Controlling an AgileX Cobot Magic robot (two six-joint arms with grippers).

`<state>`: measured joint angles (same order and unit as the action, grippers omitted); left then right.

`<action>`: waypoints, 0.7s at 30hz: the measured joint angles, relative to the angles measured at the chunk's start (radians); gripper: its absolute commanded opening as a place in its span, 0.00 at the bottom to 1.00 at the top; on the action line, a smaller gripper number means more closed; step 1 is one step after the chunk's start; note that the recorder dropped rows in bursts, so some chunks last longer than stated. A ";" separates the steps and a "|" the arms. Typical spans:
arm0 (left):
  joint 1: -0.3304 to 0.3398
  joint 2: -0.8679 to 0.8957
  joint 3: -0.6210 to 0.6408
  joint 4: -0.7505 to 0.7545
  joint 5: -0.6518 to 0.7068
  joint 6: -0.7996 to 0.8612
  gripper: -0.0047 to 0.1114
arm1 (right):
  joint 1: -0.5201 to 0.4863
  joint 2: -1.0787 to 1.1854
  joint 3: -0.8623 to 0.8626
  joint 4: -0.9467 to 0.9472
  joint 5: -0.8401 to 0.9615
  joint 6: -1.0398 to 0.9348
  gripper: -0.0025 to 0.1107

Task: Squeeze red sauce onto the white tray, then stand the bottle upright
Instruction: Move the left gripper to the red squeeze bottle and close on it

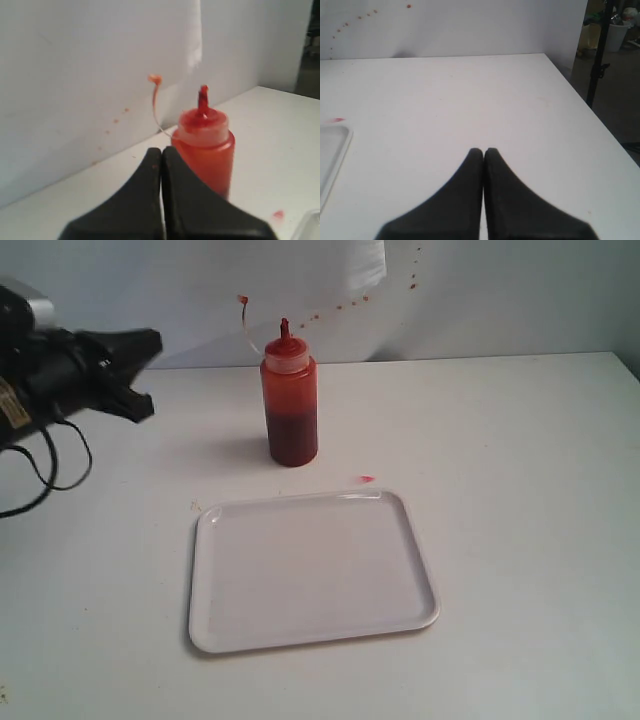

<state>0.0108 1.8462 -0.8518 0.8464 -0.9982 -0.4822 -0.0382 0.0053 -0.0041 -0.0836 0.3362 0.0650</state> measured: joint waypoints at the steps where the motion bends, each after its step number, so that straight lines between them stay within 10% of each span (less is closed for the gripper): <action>1: 0.000 0.063 -0.012 0.013 -0.049 -0.002 0.05 | 0.000 0.000 0.000 0.000 0.000 0.000 0.02; 6: 0.000 0.311 -0.082 0.040 -0.188 -0.006 0.21 | 0.000 0.000 0.000 0.000 0.000 0.000 0.02; 12: -0.009 0.511 -0.202 0.044 -0.199 -0.006 0.94 | 0.000 0.000 0.000 0.000 0.000 0.000 0.02; 21: -0.024 0.621 -0.359 0.077 -0.202 -0.117 0.94 | 0.000 0.000 0.000 0.000 0.000 0.000 0.02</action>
<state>-0.0134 2.4669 -1.2103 0.9234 -1.2006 -0.5990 -0.0382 0.0053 -0.0041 -0.0836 0.3362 0.0650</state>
